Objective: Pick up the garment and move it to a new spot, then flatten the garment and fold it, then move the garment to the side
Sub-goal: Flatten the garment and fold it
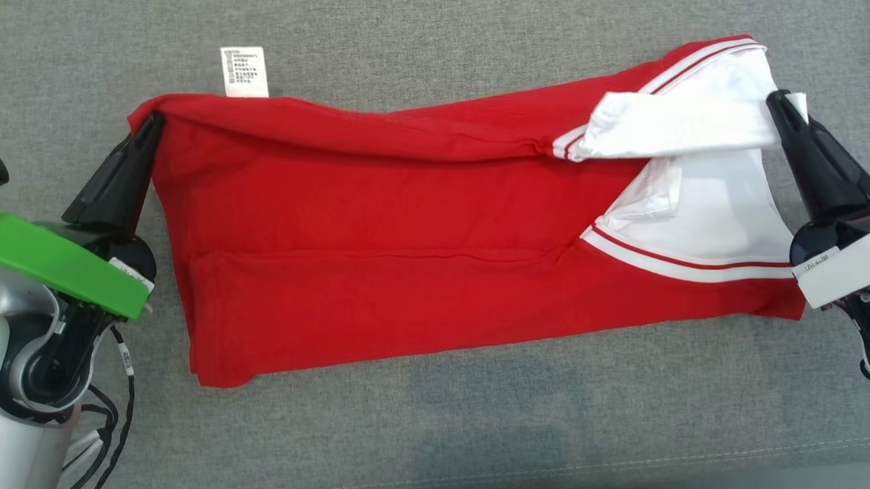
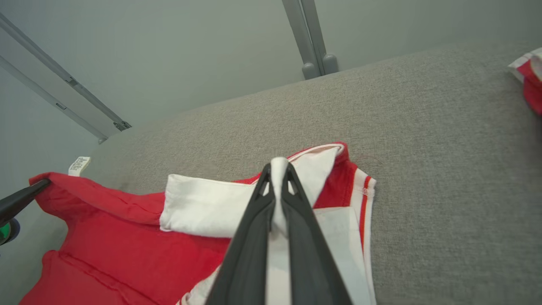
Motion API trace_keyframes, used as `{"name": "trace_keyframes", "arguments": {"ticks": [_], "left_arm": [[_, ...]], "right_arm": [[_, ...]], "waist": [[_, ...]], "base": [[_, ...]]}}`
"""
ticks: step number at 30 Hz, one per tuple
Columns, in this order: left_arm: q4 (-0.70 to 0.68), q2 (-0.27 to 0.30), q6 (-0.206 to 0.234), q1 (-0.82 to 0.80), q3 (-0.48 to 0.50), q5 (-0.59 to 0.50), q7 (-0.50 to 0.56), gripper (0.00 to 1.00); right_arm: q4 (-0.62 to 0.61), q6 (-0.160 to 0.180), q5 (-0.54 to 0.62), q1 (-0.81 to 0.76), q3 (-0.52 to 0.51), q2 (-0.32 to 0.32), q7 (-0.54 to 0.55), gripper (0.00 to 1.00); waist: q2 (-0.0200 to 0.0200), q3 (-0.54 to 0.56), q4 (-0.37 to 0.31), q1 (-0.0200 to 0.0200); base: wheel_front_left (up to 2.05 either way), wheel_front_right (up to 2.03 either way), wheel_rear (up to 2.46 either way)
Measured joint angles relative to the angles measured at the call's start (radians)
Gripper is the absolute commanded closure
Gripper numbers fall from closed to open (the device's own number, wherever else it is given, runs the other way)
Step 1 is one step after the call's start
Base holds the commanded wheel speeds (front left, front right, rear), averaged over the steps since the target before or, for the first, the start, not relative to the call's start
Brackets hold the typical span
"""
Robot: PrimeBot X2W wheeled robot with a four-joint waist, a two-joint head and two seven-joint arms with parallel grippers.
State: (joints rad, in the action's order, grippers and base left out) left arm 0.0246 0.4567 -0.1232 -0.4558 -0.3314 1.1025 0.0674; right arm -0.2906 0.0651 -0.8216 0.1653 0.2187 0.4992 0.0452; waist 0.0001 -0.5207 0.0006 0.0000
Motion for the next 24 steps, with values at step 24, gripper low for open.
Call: {"name": "trace_keyframes", "arguments": {"ticks": [24], "left_arm": [[0.007,0.031,0.000,0.047,-0.091,-0.018,-0.142,1.00]], "right_arm": [[0.006,0.016,0.013,-0.099,0.033,-0.026,-0.036,1.00]], "waist": [[0.0000,0.028,0.006,0.0000]], "base": [[0.00,0.00,0.00]]}}
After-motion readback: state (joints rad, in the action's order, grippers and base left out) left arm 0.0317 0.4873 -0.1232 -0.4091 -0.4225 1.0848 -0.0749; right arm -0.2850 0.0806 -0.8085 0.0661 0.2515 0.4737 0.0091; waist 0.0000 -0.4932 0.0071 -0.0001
